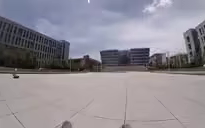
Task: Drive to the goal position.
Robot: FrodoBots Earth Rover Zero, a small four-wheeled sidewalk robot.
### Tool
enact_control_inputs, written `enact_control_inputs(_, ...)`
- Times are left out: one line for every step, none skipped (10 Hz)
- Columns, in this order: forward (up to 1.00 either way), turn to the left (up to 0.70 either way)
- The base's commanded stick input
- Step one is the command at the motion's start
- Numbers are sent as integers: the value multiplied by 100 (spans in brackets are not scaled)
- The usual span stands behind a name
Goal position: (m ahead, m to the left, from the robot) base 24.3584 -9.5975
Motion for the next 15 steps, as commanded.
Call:
enact_control_inputs(70, 0)
enact_control_inputs(70, 0)
enact_control_inputs(70, 0)
enact_control_inputs(70, 0)
enact_control_inputs(70, 0)
enact_control_inputs(70, 0)
enact_control_inputs(70, 0)
enact_control_inputs(70, 0)
enact_control_inputs(70, 0)
enact_control_inputs(70, 0)
enact_control_inputs(70, 0)
enact_control_inputs(70, 0)
enact_control_inputs(70, -2)
enact_control_inputs(70, -2)
enact_control_inputs(70, 0)
